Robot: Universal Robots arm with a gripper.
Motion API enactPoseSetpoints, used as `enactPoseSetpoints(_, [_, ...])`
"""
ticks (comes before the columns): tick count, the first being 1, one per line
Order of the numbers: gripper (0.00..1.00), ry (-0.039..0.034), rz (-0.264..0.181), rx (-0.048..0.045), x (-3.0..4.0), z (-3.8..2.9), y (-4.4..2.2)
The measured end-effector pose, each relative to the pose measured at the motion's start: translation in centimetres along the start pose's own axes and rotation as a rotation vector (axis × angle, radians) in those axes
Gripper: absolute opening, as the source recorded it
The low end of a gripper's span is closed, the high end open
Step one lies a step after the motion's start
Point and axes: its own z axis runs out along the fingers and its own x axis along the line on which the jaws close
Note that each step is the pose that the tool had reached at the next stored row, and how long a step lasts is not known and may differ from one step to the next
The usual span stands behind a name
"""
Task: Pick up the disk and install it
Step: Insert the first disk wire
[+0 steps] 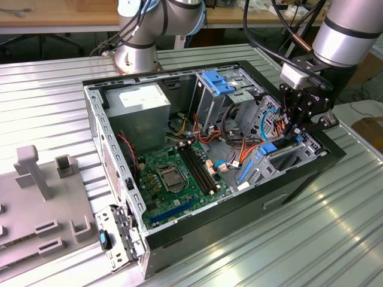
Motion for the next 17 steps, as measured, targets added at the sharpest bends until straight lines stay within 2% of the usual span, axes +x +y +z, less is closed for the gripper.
enactPoseSetpoints(7, [0.16,-0.0001,0.000,0.0000,0.03,-0.35,-0.03])
enactPoseSetpoints(17, [0.16,-0.0004,-0.001,0.0001,0.03,-0.40,0.07])
